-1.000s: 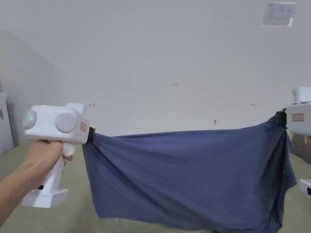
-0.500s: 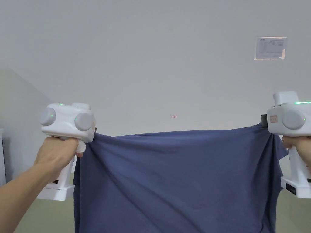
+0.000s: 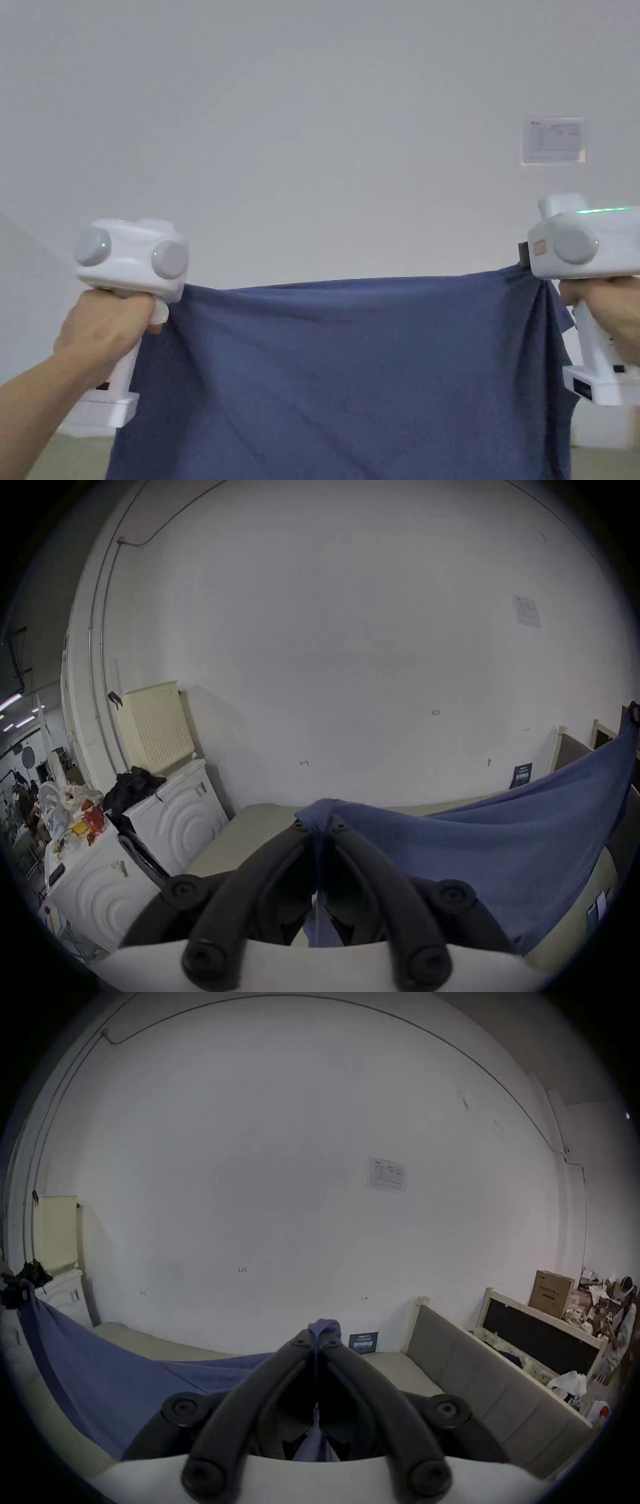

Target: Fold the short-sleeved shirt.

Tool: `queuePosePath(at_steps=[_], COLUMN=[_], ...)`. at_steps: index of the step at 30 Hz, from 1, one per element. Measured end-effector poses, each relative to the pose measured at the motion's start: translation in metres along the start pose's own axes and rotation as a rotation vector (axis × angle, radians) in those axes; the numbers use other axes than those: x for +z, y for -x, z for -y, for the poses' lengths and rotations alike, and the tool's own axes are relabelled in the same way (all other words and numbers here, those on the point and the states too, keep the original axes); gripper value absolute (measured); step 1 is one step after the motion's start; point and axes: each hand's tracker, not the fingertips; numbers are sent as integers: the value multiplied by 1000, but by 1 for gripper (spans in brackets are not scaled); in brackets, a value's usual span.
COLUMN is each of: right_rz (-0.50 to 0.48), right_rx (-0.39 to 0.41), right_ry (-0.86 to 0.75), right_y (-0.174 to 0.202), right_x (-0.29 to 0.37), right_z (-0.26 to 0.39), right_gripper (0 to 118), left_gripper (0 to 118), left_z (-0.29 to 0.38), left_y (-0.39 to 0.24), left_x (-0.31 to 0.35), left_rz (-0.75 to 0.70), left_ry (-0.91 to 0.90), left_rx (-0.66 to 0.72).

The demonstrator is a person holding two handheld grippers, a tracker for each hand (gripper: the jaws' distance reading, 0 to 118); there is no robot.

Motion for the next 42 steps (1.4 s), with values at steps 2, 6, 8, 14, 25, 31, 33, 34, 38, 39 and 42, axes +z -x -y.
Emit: queuePosePath(at_steps=[2,6,8,14,25,31,33,34,38,39,42], right_rz=[4,13,19,-2,-79,-90,-106,-102,-124,-127,-160], right_rx=[0,19,19,28,59,-53,-64,-63,-95,-96,-80], right_ry=[-9,-3,5,122,416,462,469,473,481,486,496], right_y=[5,19,26,47,65,45,38,37,22,18,9], right_x=[-15,-46,-59,-87,-49,11,36,53,115,131,181], right_z=[-2,10,25,117,335,381,386,387,396,399,410], right_gripper=[0,0,0,0,0,0,0,0,0,0,0], left_gripper=[4,4,4,4,4,4,4,4,4,4,4], left_z=[-6,0,16,105,311,362,372,377,399,407,430], left_y=[-7,-19,-24,-41,-48,-17,-7,-2,26,32,52], left_x=[-19,-59,-76,-135,-148,-101,-80,-67,-27,-8,33], left_rz=[-6,-20,-21,16,113,170,176,183,197,207,219], left_ry=[-7,1,17,142,343,386,389,384,376,383,400], left_rx=[10,13,17,-19,-128,-57,-54,-48,-58,-70,-84])
